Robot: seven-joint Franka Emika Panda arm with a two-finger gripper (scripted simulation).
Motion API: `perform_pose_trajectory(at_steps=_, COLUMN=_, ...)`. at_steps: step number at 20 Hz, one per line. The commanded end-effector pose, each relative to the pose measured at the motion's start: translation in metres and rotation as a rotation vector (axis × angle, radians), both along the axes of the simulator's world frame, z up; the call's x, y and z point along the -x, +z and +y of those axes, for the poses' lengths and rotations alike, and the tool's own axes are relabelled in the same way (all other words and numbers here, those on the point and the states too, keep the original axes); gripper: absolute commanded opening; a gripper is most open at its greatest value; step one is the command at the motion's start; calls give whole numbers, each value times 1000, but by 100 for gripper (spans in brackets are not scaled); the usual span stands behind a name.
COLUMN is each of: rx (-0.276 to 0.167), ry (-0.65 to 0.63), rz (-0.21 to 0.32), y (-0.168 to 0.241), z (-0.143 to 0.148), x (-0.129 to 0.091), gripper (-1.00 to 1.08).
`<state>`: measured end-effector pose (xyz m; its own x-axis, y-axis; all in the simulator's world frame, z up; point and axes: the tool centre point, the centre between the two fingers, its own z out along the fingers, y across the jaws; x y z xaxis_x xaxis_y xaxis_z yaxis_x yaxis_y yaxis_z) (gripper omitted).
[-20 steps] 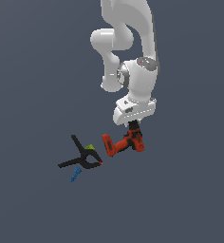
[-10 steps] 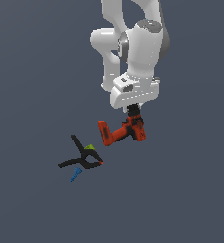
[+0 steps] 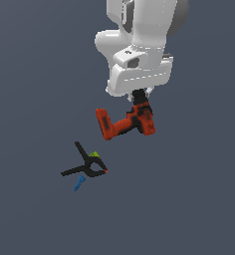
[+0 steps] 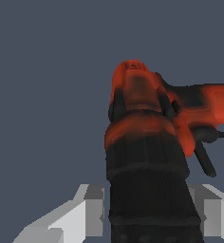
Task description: Pick up a designated object from a clutter of objects.
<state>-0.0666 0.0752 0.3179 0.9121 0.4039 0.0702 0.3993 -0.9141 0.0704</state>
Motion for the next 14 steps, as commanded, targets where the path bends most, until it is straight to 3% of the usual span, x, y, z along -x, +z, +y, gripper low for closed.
perform_pose_trajectory(at_steps=1, rx=0, ry=0, rz=-7, y=22, z=-3, x=-1, gripper=-100)
perform_pose_trajectory(at_steps=14, rx=3, ry=-2, rz=-8, y=63, z=-9, x=-4, gripper=-100)
